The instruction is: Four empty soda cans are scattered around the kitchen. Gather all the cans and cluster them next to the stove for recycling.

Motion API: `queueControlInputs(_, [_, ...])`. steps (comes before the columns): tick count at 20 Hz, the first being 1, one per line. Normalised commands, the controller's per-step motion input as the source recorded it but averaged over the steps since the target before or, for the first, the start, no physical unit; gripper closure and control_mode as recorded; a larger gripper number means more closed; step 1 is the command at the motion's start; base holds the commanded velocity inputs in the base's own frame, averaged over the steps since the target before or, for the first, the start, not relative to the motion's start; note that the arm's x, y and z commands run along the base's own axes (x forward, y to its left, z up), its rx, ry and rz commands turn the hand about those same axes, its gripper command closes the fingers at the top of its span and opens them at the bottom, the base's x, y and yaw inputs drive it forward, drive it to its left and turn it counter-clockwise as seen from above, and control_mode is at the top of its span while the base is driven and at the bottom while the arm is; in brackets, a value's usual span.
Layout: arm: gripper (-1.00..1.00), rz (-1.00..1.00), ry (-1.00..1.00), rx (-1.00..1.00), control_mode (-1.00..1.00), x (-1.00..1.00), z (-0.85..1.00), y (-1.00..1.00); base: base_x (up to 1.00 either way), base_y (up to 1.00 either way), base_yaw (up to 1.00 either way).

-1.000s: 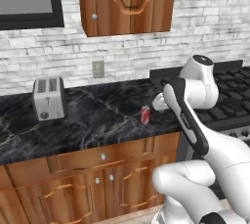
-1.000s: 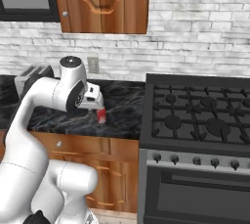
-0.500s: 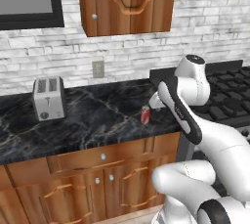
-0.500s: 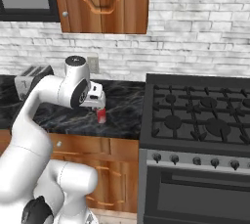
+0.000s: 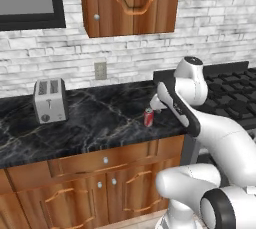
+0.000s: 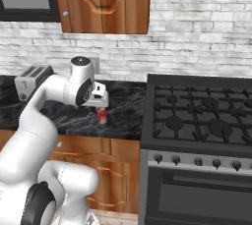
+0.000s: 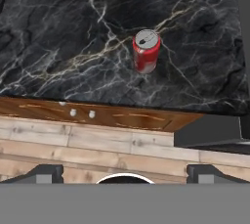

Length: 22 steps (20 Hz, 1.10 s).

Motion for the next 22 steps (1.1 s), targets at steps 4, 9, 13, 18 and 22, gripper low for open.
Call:
queueControlInputs(4, [-1.0, 0.0, 0.0, 0.0, -1.0, 0.3, -0.08, 0.0, 0.0, 0.0, 0.0])
queueControlInputs(9, [-1.0, 0.0, 0.01, 0.0, -1.0, 0.3, -0.19, 0.0, 0.0, 0.0, 0.0])
queueControlInputs(13, [-1.0, 0.0, 0.0, 0.0, -1.0, 0.28, -0.15, 0.05, 0.0, 0.0, 0.0])
queueControlInputs(18, [-1.0, 0.0, 0.0, 0.0, -1.0, 0.2, -0.11, 0.05, 0.0, 0.0, 0.0])
queueControlInputs(22, [-1.0, -0.02, 0.01, -0.01, -1.0, 0.12, -0.05, 0.02, 0.0, 0.0, 0.0])
